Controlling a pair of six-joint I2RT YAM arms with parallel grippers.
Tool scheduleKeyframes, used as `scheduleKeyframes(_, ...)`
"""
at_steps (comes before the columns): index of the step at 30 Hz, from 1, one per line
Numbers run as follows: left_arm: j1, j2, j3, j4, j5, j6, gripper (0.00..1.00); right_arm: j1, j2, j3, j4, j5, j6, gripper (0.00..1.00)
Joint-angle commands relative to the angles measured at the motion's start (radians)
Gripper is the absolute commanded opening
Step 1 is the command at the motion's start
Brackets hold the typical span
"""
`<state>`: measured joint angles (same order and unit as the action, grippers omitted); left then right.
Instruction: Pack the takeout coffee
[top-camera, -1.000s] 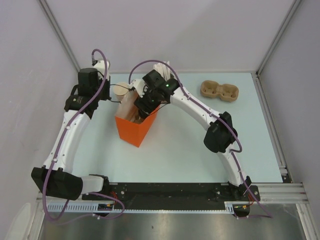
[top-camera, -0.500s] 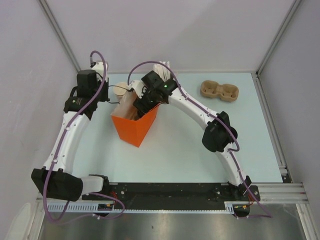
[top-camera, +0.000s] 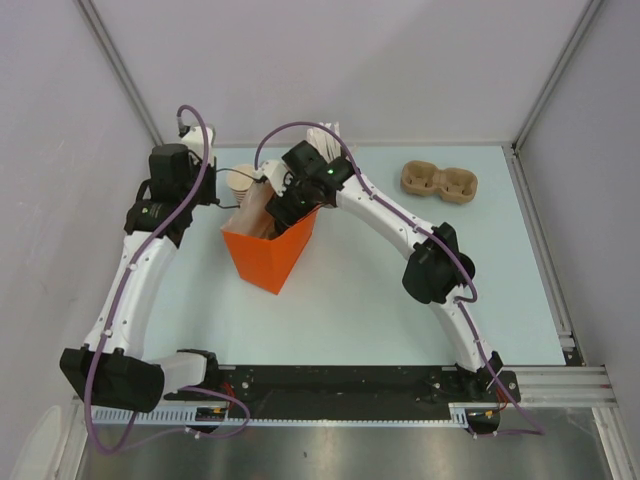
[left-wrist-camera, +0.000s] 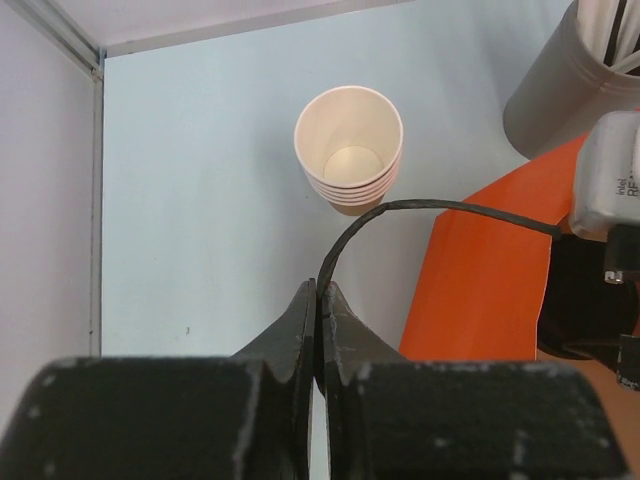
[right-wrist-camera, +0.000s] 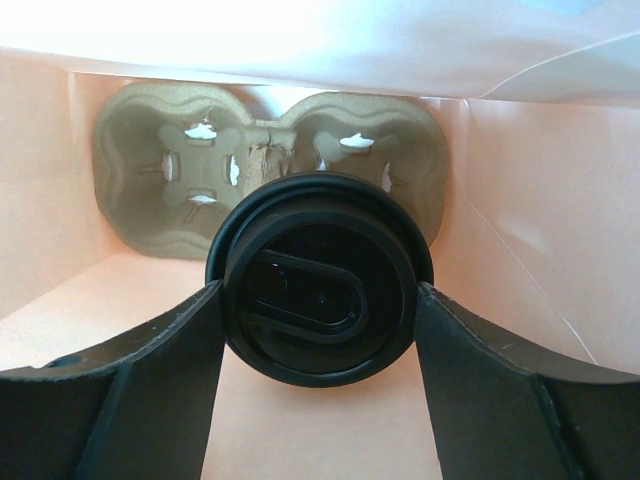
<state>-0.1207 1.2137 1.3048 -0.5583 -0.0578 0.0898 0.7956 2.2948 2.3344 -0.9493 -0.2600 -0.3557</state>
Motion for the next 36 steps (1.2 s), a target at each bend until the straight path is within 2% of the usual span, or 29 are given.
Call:
scheduleKeyframes(1,0.006,-0.029,-0.007,0.029,0.041,0.01,0.06,0.002,0.023,0.036,-0.063,-0.001,0.017,0.76)
scheduleKeyframes(5,0.007,-0.029,-0.009,0.029,0.05,0.01,0.06,0.004,0.011,0.077,-0.063,-0.004,0.018,0.82)
scheduleKeyframes(11,0.007,-0.028,-0.002,0.021,0.05,0.013,0.06,0.008,-0.026,0.086,-0.02,0.005,0.029,0.95)
scheduleKeyframes(12,0.006,-0.028,-0.002,0.02,0.05,0.013,0.06,0.007,-0.04,0.086,-0.01,0.004,0.032,1.0)
scheduleKeyframes(24,0.006,-0.023,0.01,-0.014,0.118,0.027,0.08,0.005,-0.127,0.085,0.069,-0.032,0.067,1.0)
scheduleKeyframes(36,0.004,-0.014,0.028,-0.049,0.17,0.042,0.08,0.01,-0.296,0.086,0.133,-0.025,0.044,1.0)
